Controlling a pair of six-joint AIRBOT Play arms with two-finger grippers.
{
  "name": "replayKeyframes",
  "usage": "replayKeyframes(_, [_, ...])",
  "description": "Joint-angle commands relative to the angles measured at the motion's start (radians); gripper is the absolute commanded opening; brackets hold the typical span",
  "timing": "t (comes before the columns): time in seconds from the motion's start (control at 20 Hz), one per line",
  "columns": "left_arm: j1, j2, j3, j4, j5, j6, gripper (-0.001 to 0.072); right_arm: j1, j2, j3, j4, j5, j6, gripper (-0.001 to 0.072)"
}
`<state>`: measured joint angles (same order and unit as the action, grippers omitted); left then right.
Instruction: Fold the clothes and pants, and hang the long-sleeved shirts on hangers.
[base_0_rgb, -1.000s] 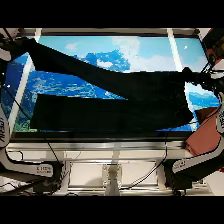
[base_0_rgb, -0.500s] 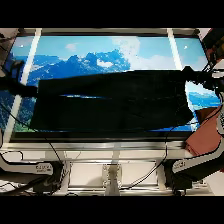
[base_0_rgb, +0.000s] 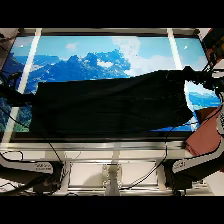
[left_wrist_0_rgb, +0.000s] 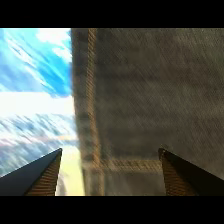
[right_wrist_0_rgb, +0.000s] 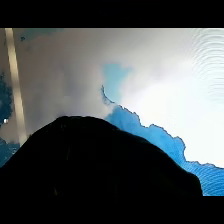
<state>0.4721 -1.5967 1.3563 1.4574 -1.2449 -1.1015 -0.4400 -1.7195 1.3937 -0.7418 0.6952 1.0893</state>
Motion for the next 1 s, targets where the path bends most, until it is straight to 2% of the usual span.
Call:
replayKeyframes(0.0, [0.002, -0.005, 0.006, -0.050, 0.192, -0.061, 0.0700, 0.000, 0.000, 0.000, -0.015, 0.000, 0.000, 0.0031])
replayKeyframes(0.05, [0.002, -0.012, 0.008, -0.111, 0.262, -0.060, 0.0698, 0.000, 0.000, 0.000, -0.030, 0.000, 0.000, 0.0031])
replayKeyframes(0.15, [0.002, -0.055, 0.034, -0.264, 0.334, -0.043, 0.0600, 0.000, 0.000, 0.000, -0.053, 0.001, 0.000, 0.0031])
replayKeyframes(0.25, [0.002, -0.131, 0.084, -0.363, 0.328, -0.024, 0.0599, 0.000, 0.000, 0.000, -0.058, 0.001, 0.000, 0.0031])
replayKeyframes(0.4, [-0.005, -0.230, 0.156, -0.369, 0.325, -0.009, 0.0661, 0.000, 0.000, 0.000, -0.065, -0.002, 0.000, 0.0031])
replayKeyframes(0.7, [-0.065, -0.344, 0.235, -0.356, 0.329, 0.019, 0.0641, 0.000, 0.000, 0.000, -0.072, -0.003, 0.000, 0.0031])
replayKeyframes(0.75, [-0.076, -0.351, 0.235, -0.342, 0.338, 0.018, 0.0609, 0.000, 0.000, 0.000, -0.072, -0.003, 0.000, 0.0031])
replayKeyframes(0.85, [-0.096, -0.353, 0.236, -0.306, 0.374, 0.022, 0.0430, 0.000, 0.000, 0.000, -0.072, -0.003, 0.000, 0.0031])
replayKeyframes(0.95, [-0.111, -0.353, 0.237, -0.297, 0.412, 0.022, 0.0207, 0.000, 0.000, 0.000, -0.072, -0.003, 0.000, 0.0031])
